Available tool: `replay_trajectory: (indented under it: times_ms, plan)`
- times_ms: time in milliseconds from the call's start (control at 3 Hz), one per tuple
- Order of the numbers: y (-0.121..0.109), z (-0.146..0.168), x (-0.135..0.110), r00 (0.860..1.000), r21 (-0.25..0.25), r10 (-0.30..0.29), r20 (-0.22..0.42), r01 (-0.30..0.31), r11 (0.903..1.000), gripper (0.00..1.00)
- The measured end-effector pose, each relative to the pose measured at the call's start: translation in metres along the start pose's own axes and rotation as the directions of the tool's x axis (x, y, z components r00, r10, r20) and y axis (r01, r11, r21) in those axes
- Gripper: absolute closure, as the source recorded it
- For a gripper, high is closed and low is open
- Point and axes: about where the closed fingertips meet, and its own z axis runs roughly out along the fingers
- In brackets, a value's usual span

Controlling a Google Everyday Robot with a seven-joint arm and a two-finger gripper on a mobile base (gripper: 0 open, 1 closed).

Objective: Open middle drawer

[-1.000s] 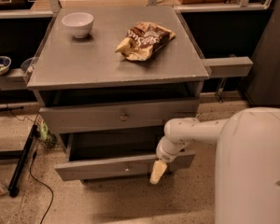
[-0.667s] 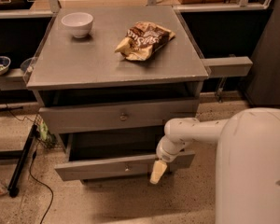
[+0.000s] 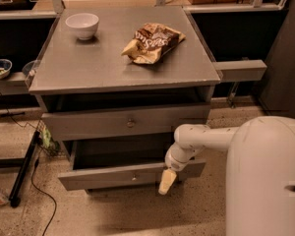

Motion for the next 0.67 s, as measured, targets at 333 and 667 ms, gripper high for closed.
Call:
replay_trajectory:
  times_ms: [333, 667]
  plan:
    - [0.0000, 0.0000, 0.0000, 1.000, 0.000, 0.000, 0.000, 0.000, 1.0000, 0.18]
    - [0.0000, 0.0000, 0.0000, 1.000, 0.000, 0.000, 0.000, 0.000, 1.0000, 0.50]
